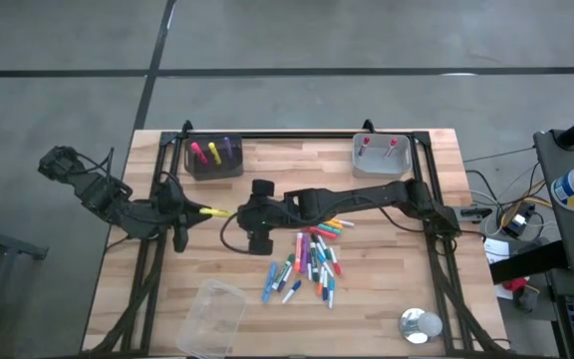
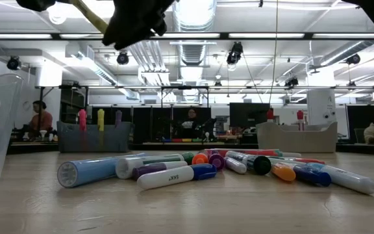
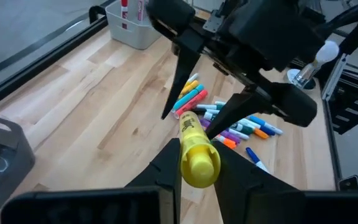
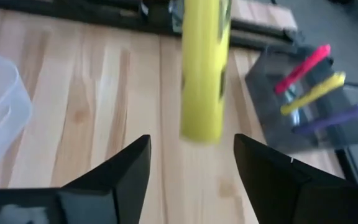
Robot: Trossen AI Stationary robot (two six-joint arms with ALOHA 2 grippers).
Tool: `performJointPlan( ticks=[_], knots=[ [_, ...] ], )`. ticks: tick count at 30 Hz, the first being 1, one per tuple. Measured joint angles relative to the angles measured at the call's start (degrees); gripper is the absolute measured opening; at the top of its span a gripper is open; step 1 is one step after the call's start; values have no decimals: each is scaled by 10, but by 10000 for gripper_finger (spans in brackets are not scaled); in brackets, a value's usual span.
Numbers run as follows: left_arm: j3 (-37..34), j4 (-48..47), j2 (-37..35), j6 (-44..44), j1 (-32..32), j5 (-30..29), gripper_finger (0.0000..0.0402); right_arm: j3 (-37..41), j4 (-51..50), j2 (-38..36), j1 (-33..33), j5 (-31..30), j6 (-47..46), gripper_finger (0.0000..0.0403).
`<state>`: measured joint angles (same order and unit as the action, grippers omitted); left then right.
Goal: Pick & Place Markers
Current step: Put the yellow highlighter pen into the black bin
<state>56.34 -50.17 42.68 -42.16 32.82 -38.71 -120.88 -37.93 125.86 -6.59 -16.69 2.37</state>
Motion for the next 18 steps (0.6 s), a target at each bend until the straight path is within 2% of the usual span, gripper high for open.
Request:
performJointPlan(
  ticks=[9,18],
  knots=[
    [1,-59,-1,-81,-49,0,63,29,-85,0,-2,0,-60,230],
    [19,-67,10,-115,-132,61,63,92,-52,0,-17,5,-76,220]
  ],
)
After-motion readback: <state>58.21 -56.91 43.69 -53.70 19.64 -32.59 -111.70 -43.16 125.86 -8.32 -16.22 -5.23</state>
